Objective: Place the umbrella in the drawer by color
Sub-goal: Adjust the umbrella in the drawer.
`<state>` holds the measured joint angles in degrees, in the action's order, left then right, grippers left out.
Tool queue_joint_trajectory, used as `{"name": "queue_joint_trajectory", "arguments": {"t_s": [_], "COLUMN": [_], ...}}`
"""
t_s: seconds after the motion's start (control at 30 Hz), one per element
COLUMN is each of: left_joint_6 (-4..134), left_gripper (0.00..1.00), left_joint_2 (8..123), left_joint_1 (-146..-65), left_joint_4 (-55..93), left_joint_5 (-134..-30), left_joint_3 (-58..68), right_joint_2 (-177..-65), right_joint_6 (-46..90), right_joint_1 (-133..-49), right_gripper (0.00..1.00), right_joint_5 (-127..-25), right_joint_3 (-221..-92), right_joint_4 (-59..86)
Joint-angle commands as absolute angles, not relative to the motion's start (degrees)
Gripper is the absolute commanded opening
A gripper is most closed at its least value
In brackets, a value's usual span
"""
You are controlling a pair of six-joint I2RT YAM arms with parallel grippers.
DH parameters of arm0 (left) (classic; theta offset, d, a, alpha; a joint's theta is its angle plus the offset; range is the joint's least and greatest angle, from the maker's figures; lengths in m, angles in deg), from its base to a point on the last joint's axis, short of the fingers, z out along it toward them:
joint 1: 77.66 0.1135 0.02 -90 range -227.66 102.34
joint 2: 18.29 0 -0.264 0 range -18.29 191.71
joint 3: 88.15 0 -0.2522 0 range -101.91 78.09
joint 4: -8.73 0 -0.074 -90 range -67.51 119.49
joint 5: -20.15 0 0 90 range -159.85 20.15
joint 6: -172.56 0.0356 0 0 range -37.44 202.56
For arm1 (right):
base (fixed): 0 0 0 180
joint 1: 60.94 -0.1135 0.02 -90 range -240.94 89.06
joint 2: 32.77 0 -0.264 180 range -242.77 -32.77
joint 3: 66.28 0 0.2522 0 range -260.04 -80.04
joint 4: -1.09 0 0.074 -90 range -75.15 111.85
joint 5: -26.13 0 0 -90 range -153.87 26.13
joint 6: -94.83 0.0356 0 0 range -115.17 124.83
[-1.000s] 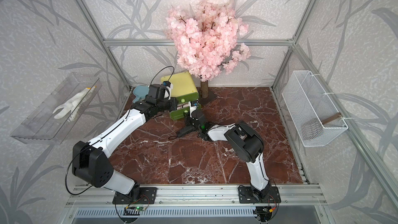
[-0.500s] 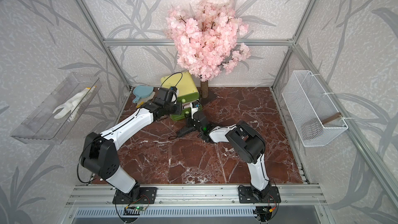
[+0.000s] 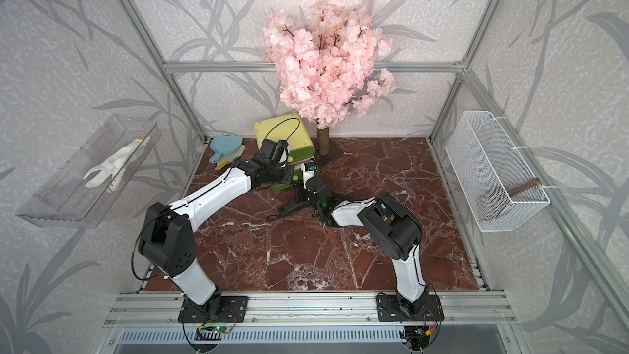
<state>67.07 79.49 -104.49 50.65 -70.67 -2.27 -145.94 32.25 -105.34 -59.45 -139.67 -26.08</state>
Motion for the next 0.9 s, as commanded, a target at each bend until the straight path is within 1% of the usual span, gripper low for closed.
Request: {"name": "queue_joint_trajectory", "arguments": {"t_s": [0.0,0.23,0.43,0.67,0.87], "left_joint_6": [68.14,69.37,69.57,70.34,70.36], "left_gripper": [0.05,0.04,0.04,0.04,0.04], "left_joint_2": [77.28,78.89,80.35,83.87,85.05], "left_joint_1": [-104.43,-104.57,-104.60,-104.60,-104.56], "left_joint_4": [48.00,51.86,51.78,52.72,51.06], "left_joint_5": [-68.70,-65.89,-65.09,-64.78,-63.99], "left_joint_3": [-4.26,-5.01,-3.82,-7.11,-4.40], "right_joint_2": [-142.88,-142.96,-143.07,-142.99,-142.97], "right_joint_6": [32.32,32.43,32.65,32.34,31.60], "right_joint_1": [-105.32,-105.28,-105.32,-105.30,-105.24], "right_gripper": [0.26,0.26,0.26,0.26,0.26], "right_joint_5": [-59.48,-59.72,-60.18,-60.01,-60.01], "right_joint_3": [-138.95,-138.97,-139.63,-139.25,-139.10], "right_joint_4": [-29.45,-29.71,-29.45,-29.45,-29.62]}}
